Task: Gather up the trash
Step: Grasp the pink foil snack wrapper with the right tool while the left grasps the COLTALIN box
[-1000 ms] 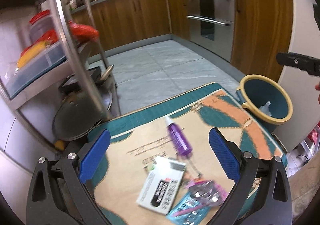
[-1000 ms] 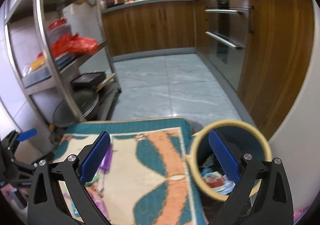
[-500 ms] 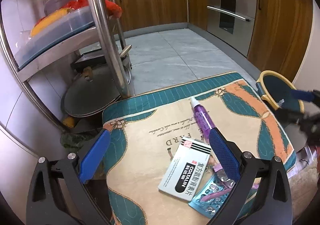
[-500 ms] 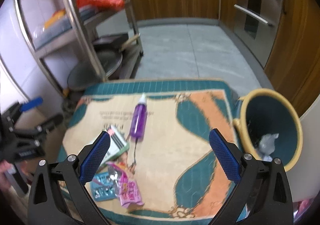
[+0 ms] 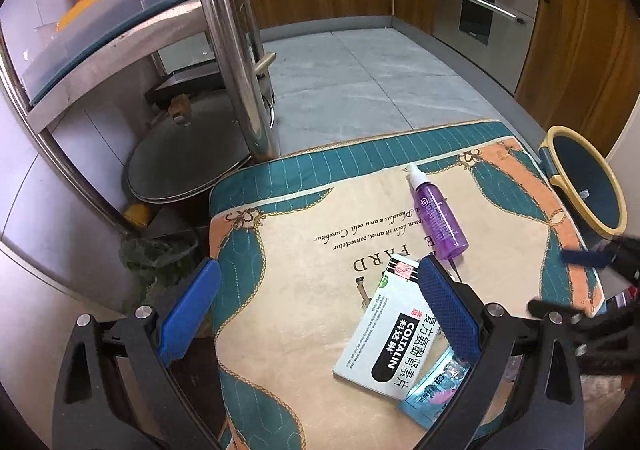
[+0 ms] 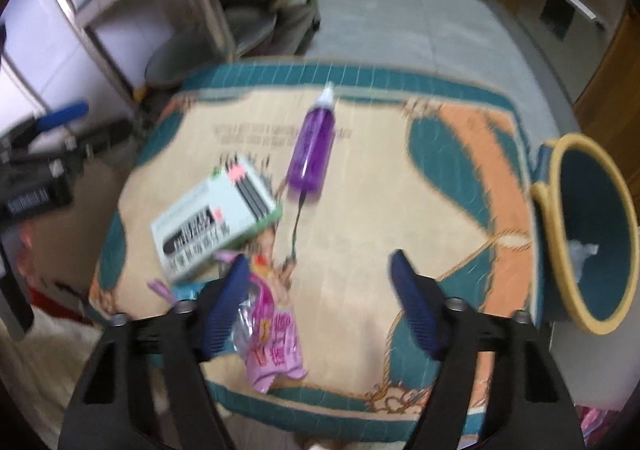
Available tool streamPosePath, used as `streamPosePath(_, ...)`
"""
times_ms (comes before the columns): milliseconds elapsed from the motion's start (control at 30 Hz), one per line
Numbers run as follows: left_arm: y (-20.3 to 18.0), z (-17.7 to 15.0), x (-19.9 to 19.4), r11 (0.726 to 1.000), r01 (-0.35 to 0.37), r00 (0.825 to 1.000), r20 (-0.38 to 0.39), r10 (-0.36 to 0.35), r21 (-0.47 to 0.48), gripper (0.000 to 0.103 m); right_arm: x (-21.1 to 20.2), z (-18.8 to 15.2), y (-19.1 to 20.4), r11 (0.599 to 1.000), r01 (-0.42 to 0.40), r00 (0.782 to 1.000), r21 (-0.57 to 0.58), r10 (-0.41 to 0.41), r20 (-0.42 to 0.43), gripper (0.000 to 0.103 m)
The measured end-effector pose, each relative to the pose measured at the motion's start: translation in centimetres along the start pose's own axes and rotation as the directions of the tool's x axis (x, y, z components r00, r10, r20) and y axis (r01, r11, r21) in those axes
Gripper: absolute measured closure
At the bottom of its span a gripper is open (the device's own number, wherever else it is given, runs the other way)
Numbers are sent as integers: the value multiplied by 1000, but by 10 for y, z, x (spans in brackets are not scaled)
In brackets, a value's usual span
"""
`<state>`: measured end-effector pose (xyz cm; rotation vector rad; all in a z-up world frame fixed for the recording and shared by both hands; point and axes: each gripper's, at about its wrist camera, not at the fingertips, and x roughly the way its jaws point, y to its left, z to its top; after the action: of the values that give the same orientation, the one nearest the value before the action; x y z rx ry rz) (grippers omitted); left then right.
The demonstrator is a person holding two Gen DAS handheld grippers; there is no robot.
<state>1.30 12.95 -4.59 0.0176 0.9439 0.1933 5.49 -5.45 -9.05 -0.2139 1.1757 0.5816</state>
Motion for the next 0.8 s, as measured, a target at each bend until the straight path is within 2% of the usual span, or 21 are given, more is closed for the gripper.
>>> streamPosePath(167, -5, 1, 9, 1000, -7, 1000, -18, 7, 19, 6, 20, -7, 11, 997, -60, 995, -41, 56, -87, 57)
streamPosePath(233, -7, -1, 14, 1000, -6, 999, -33, 7, 26, 6, 26, -9, 16, 996, -62, 992, -70, 54, -113, 76)
streamPosePath(333, -11, -3, 21, 999, -4, 999, -49, 6, 40, 6, 27, -8, 14, 996, -60, 992, -63, 52, -118, 96)
streamPosePath(500, -21, -10, 34, 997, 32, 996, -85, -26, 66, 6, 8, 5, -7, 1000, -2, 999, 9, 2, -38, 97)
streamPosePath(600, -29, -17, 44, 995, 70, 990, -124, -60, 74, 6, -5, 12, -22, 997, 62, 998, 49, -63, 19, 97)
streamPosePath(800, -53, -33, 67, 978, 148, 971, -211, -115, 147, 6, -22, 19, -36, 993, 77, 993, 85, -84, 78, 97)
